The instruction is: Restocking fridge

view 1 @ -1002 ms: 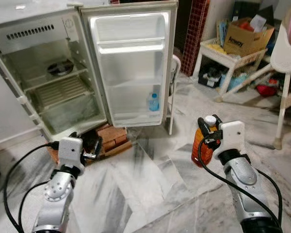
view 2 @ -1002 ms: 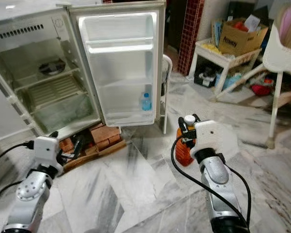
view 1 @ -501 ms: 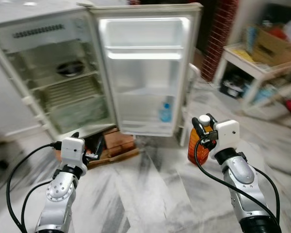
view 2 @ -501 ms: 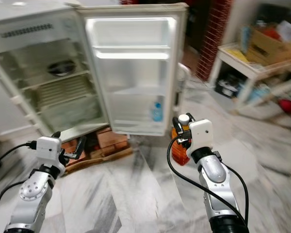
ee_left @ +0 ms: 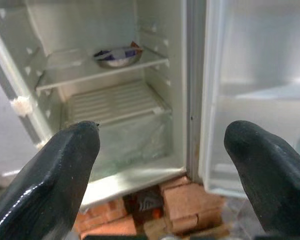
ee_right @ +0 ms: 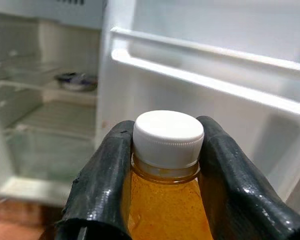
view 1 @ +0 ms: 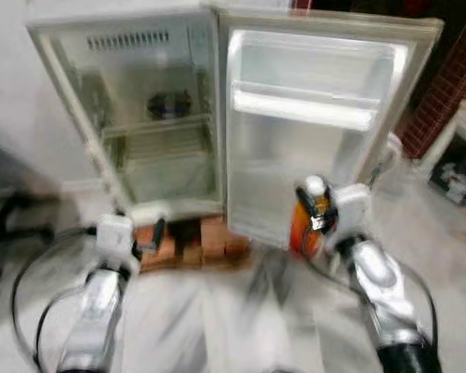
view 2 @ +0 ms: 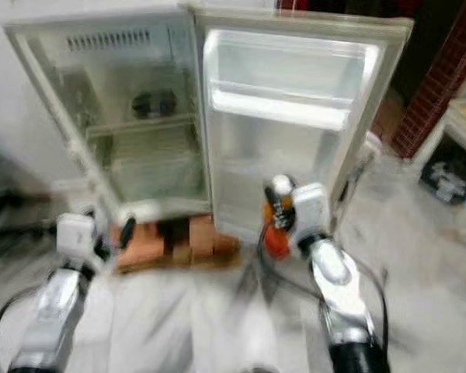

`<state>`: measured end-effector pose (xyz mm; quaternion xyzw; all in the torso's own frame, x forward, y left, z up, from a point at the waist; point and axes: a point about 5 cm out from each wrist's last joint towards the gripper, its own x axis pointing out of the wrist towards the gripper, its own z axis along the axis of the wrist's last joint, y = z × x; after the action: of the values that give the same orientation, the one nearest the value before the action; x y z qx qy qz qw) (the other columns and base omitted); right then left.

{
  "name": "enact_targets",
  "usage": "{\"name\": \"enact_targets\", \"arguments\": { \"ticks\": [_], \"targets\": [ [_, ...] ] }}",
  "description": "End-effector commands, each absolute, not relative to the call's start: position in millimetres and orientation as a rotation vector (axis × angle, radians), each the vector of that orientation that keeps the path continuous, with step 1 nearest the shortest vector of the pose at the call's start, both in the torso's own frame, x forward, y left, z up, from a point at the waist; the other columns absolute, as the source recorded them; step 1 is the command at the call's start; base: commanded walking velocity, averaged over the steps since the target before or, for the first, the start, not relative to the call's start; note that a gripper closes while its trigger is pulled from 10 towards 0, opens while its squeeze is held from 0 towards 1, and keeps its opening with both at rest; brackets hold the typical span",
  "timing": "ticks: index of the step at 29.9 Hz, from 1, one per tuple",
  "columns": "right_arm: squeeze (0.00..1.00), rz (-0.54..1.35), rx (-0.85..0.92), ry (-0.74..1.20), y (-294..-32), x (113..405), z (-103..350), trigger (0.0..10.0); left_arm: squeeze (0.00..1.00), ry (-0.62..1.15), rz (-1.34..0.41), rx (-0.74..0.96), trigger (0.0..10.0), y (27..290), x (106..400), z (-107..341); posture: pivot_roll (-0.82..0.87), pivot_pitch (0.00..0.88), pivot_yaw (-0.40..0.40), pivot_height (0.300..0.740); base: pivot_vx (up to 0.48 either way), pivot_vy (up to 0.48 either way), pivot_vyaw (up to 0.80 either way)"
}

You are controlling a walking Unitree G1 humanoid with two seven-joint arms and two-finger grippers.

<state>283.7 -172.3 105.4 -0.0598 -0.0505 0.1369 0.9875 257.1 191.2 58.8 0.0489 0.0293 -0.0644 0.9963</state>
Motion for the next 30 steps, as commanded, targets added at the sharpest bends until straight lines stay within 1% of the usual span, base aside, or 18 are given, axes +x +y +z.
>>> {"name": "enact_targets", "arguments": {
  "ticks": [1, 15, 20, 26, 30],
  "targets": [
    [0.0, 0.305, -0.112, -0.139, -162.3, 286.9, 112.5, 10.0, 0.0, 0.053, -0.12, 0.121, 10.0, 198.0, 258.5, 62.0, 0.03, 0.0, -0.018, 0.74, 0.386, 0.0, 0.0],
    [0.0, 0.294, -0.124, -0.138, -163.9, 287.7, 112.8, 10.0, 0.0, 0.054, -0.13, 0.117, 10.0, 193.6, 261.1, 61.8, 0.02, 0.0, -0.011, 0.74, 0.38, 0.0, 0.0],
    [0.0, 0.31, -0.126, -0.127, -163.0, 286.5, 111.1, 10.0, 0.0, 0.07, -0.126, 0.119, 10.0, 194.9, 258.3, 58.6, 0.03, 0.0, -0.017, 0.74, 0.289, 0.0, 0.0],
    [0.0, 0.354, -0.105, -0.099, -160.4, 286.6, 107.5, 10.0, 0.0, 0.081, -0.116, 0.12, 10.0, 196.5, 256.3, 56.5, 0.03, 0.0, -0.022, 0.74, 0.0, 0.0, 0.0],
    [0.0, 0.401, -0.077, -0.099, -153.9, 284.3, 107.3, 10.0, 0.0, 0.089, -0.104, 0.12, 10.0, 197.4, 256.1, 55.4, 0.03, 0.0, -0.022, 0.74, 0.0, 0.0, 0.0]
  ]
}}
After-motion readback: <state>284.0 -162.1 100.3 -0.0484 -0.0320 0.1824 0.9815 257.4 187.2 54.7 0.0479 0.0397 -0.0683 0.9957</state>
